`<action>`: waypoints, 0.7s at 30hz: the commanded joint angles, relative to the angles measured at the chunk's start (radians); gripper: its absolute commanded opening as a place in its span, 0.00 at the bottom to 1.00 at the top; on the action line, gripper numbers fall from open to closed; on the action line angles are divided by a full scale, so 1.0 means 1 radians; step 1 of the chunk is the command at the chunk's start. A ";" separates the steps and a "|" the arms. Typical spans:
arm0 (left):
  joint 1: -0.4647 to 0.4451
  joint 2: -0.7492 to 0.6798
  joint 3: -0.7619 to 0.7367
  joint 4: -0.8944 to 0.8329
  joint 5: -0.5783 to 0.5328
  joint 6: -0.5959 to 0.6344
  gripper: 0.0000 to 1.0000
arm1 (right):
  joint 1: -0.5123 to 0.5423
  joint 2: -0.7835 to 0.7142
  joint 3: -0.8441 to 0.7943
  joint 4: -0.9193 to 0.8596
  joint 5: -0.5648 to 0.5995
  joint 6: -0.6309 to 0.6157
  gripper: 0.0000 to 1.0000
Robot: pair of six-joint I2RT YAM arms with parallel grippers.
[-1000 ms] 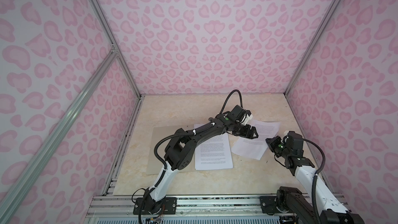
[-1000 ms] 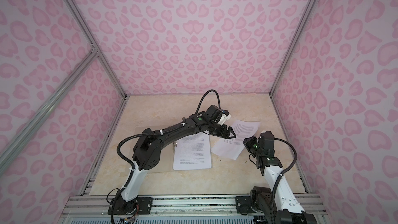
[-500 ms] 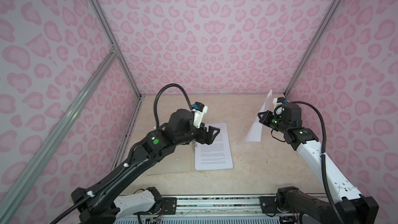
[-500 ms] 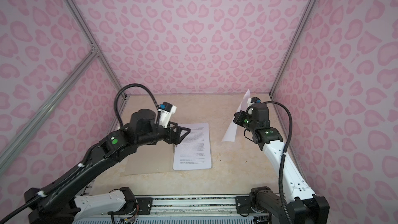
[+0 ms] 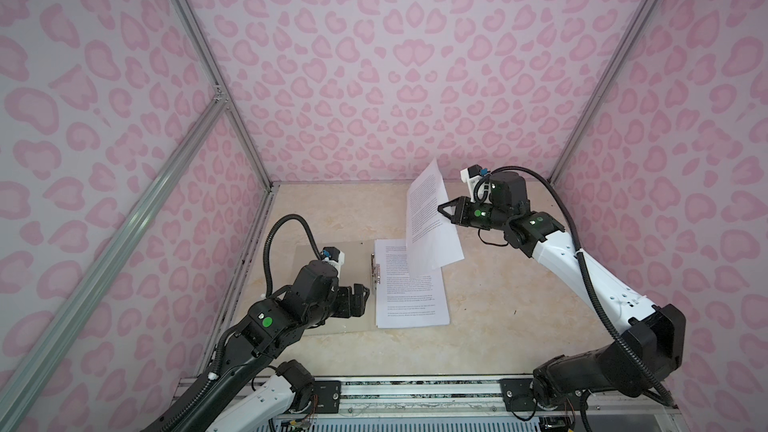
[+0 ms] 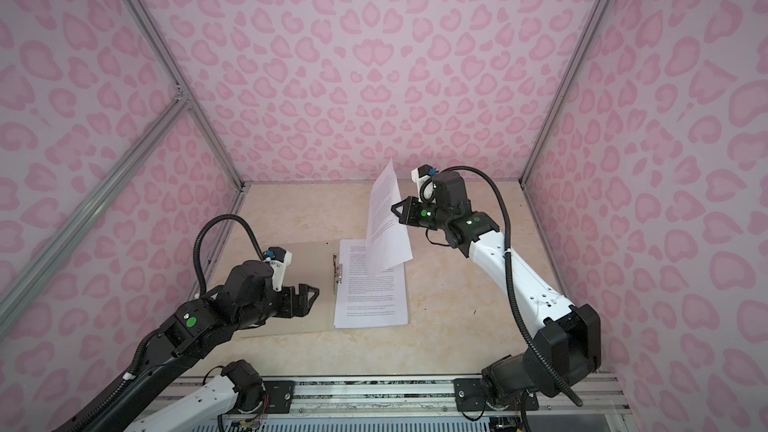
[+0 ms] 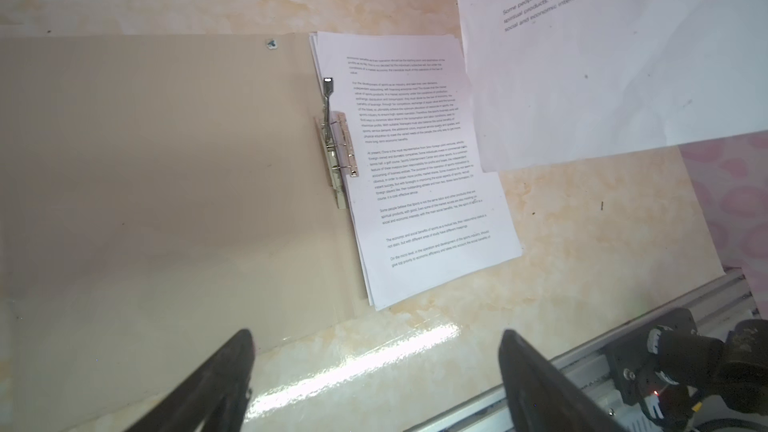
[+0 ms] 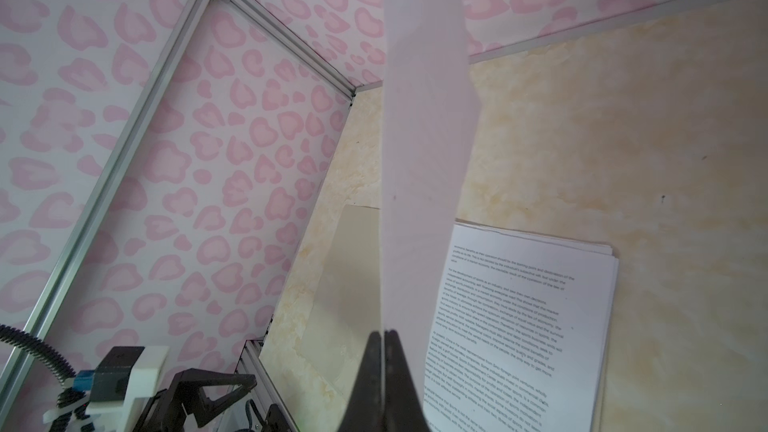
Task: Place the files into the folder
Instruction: 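Carry the sheet over the folder and lower it onto the stack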
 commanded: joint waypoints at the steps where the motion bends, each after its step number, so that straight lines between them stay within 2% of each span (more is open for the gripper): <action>1: 0.012 0.003 -0.001 -0.018 -0.052 -0.012 0.94 | -0.028 0.032 -0.076 0.074 -0.089 -0.005 0.00; 7: 0.021 0.051 0.017 -0.004 -0.037 0.008 0.94 | -0.041 0.213 -0.154 0.070 -0.080 -0.092 0.00; 12: 0.022 0.047 0.001 0.004 -0.031 -0.002 0.94 | -0.034 0.264 -0.277 0.226 0.003 -0.019 0.00; 15: 0.022 0.040 -0.008 0.003 -0.025 -0.007 0.94 | -0.020 0.273 -0.337 0.317 0.011 0.041 0.00; 21: 0.023 0.030 -0.024 0.004 -0.022 -0.016 0.94 | 0.009 0.256 -0.409 0.390 0.061 0.112 0.00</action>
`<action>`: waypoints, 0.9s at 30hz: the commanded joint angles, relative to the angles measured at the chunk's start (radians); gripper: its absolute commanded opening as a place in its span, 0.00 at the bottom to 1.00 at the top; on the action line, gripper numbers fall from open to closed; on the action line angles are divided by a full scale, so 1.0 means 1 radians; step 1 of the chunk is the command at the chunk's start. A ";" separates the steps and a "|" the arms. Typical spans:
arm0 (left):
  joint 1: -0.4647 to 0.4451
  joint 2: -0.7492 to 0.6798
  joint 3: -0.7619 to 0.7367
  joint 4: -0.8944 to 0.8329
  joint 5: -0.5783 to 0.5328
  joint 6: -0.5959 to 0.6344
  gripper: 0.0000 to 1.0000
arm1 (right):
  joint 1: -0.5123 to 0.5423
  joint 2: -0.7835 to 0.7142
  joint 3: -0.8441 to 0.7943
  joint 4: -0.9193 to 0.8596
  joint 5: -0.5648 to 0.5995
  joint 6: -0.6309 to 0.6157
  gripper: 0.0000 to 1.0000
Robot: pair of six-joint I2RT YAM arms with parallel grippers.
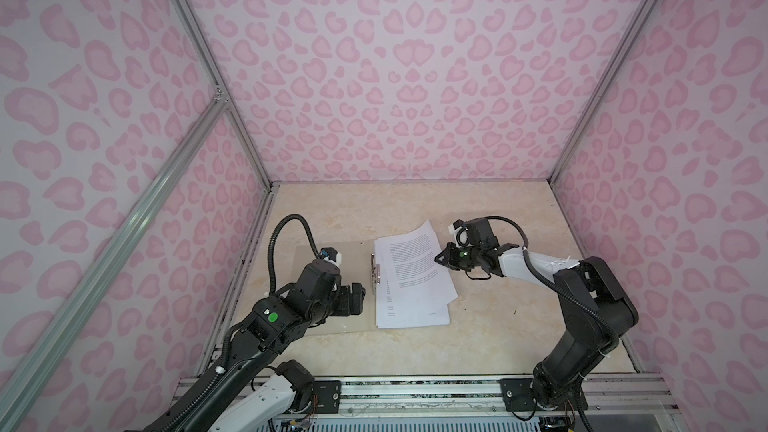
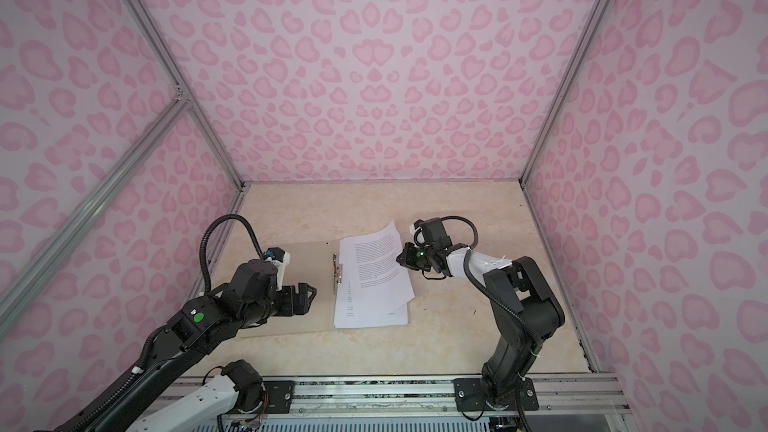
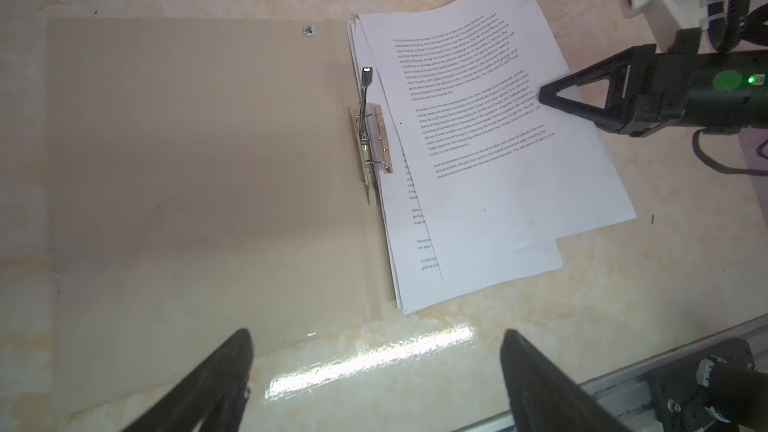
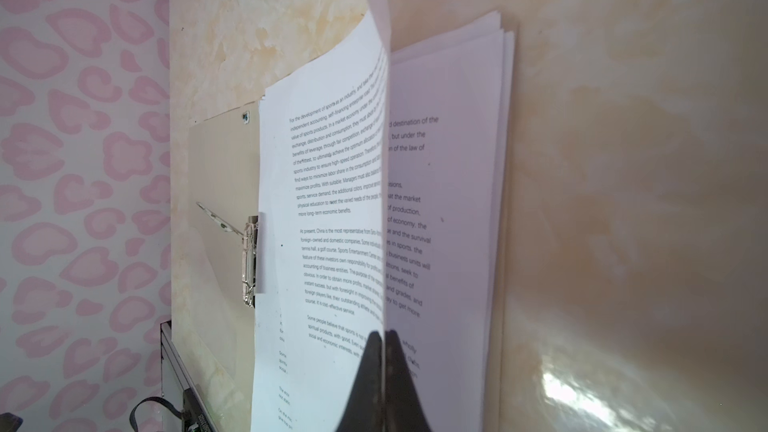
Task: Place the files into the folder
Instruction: 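Carry the sheet over the folder and lower it onto the stack, then hold the sheet on the stack with the right gripper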
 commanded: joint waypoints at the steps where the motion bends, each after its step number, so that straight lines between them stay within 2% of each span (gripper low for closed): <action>1: 0.002 -0.007 -0.010 0.007 0.004 -0.015 0.94 | 0.006 -0.007 -0.029 0.101 0.035 0.066 0.00; 13: 0.002 -0.010 -0.025 0.022 0.021 -0.015 0.94 | 0.062 -0.003 -0.080 0.161 0.065 0.150 0.00; 27: 0.003 -0.005 -0.036 0.040 0.044 -0.003 0.94 | 0.105 -0.029 -0.133 0.174 0.101 0.191 0.00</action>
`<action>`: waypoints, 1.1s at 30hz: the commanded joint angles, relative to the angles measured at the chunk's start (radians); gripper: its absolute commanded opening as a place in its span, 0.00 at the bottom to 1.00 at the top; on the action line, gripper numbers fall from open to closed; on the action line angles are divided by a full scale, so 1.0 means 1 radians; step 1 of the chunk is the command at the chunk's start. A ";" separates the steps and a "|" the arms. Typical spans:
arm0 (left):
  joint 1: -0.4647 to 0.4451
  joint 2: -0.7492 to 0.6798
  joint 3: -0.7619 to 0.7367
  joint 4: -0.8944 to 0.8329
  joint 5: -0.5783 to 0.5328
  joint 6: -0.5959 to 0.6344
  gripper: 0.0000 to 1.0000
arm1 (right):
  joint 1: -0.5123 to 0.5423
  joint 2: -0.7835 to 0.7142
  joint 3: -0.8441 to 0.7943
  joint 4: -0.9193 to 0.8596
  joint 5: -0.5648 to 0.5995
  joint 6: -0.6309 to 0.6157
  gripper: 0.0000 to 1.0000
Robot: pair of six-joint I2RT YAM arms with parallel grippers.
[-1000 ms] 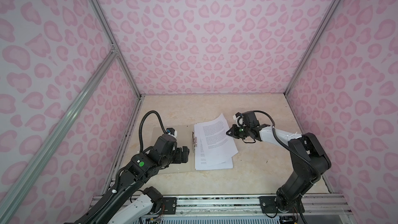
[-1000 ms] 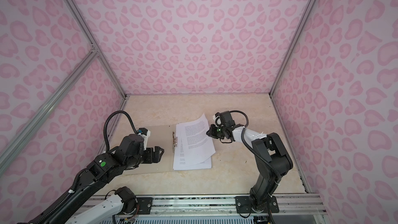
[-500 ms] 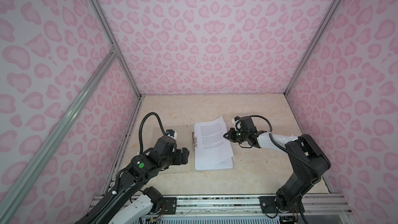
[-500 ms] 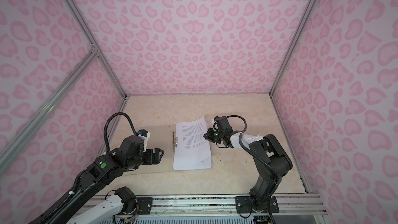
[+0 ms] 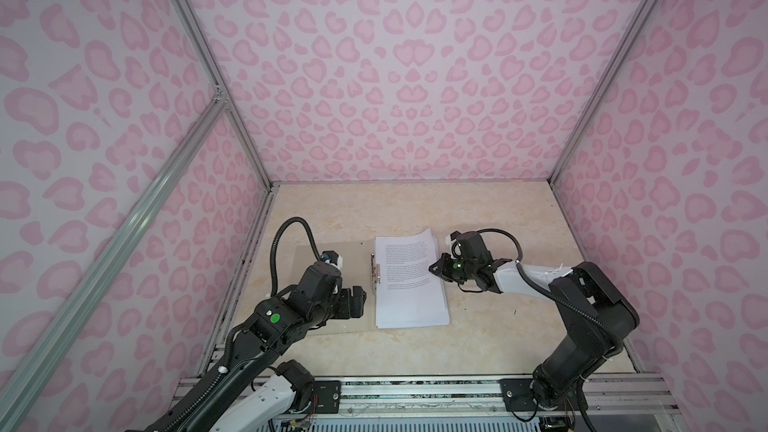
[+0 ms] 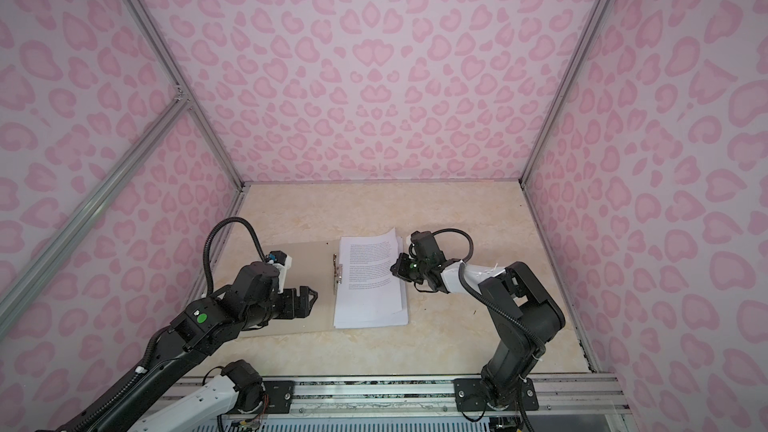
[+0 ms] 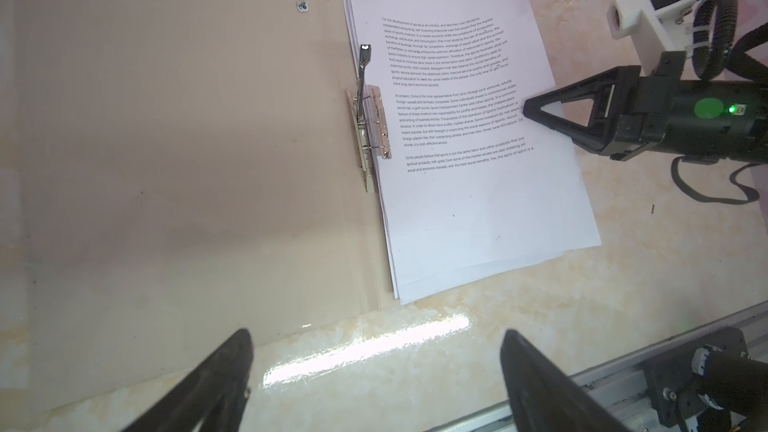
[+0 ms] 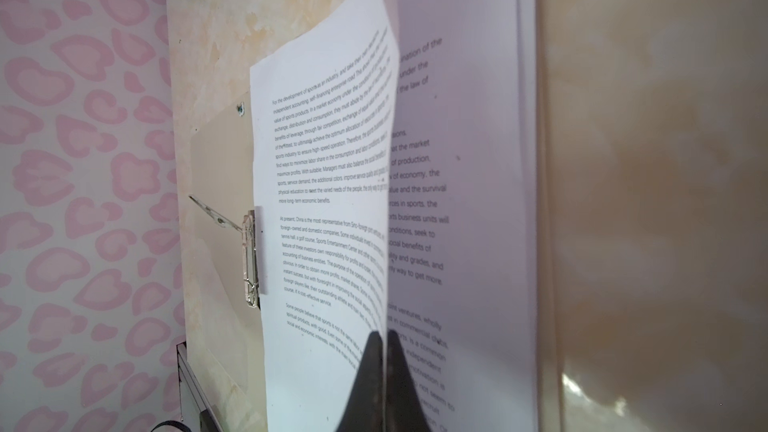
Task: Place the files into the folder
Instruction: 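Hold the sheet on the stack with the right gripper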
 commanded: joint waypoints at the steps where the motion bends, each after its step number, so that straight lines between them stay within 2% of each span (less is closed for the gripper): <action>1: 0.001 -0.003 -0.007 0.034 0.011 0.008 0.94 | 0.006 -0.004 -0.012 0.029 0.016 0.011 0.00; 17: 0.001 0.000 -0.014 0.048 0.017 0.011 0.94 | 0.008 -0.031 -0.022 -0.025 0.028 -0.027 0.00; 33: 0.001 0.026 -0.018 0.070 0.025 0.008 0.94 | 0.017 -0.003 -0.015 -0.007 0.003 -0.048 0.00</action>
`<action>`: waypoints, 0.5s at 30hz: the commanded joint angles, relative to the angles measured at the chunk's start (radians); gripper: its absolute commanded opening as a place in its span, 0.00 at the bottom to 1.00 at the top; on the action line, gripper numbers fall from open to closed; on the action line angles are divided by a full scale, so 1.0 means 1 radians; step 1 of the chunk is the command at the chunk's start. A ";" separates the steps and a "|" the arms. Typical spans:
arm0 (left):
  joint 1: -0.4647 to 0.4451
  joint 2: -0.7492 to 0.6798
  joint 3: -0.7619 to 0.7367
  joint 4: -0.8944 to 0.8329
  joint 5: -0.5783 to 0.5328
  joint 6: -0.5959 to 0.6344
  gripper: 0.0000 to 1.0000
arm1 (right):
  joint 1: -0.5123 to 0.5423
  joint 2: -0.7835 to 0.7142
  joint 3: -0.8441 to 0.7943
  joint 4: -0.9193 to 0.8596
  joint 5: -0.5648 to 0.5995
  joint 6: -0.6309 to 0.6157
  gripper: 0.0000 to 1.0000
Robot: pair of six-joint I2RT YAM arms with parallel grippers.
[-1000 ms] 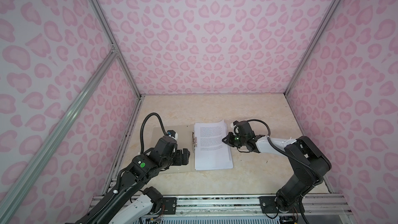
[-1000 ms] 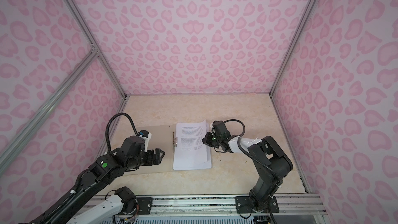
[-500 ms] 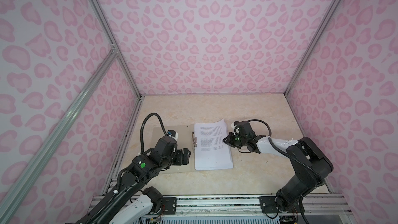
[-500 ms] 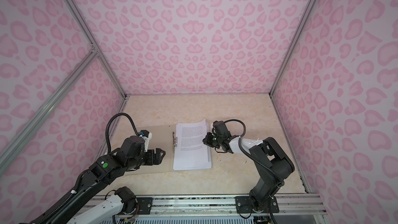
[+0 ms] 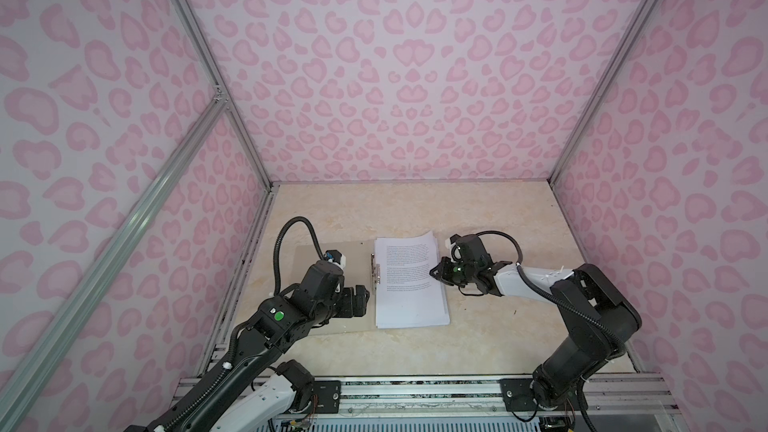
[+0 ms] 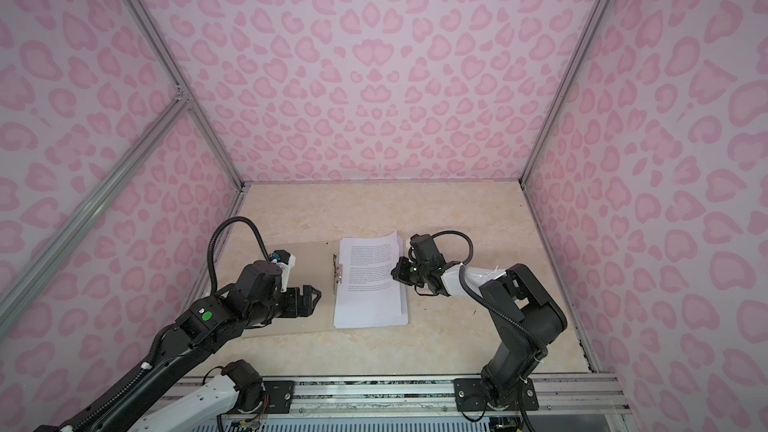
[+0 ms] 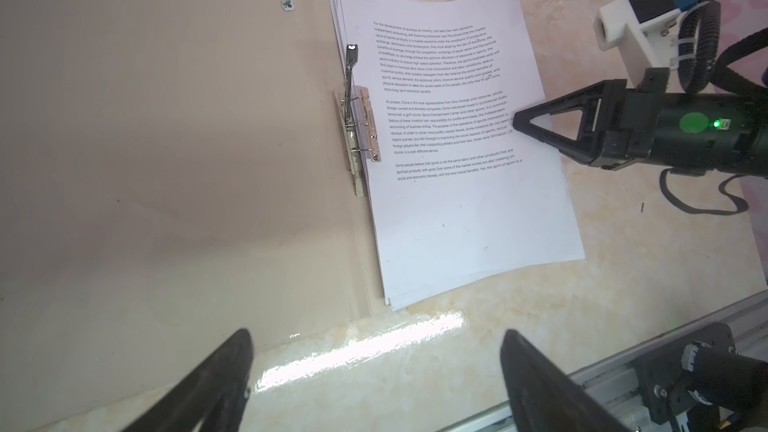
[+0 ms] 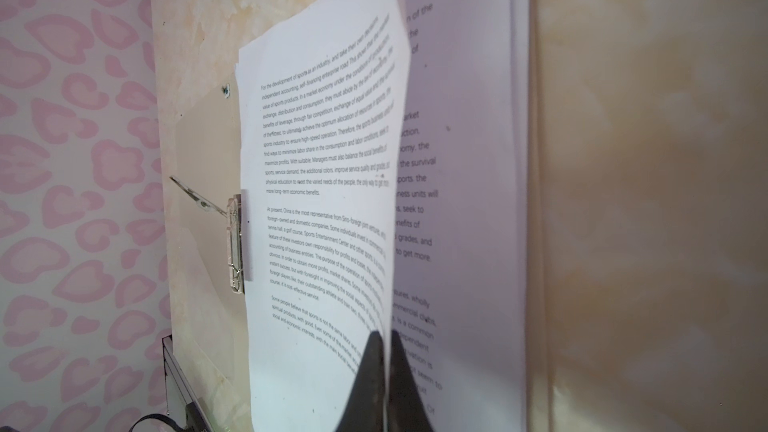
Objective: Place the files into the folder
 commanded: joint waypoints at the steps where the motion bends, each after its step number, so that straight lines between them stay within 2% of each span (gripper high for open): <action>1: 0.000 0.007 -0.003 0.028 0.008 0.006 0.94 | 0.007 0.008 0.005 0.004 -0.005 -0.019 0.00; 7: 0.001 0.016 -0.004 0.035 0.007 -0.003 0.94 | 0.007 0.012 0.007 0.008 -0.010 -0.022 0.01; 9: 0.001 0.028 -0.007 0.040 0.005 -0.019 0.95 | 0.007 -0.002 -0.002 0.015 -0.004 -0.018 0.12; 15: 0.030 0.126 -0.067 0.118 0.018 -0.124 0.96 | -0.026 -0.076 -0.019 -0.016 0.037 -0.020 0.57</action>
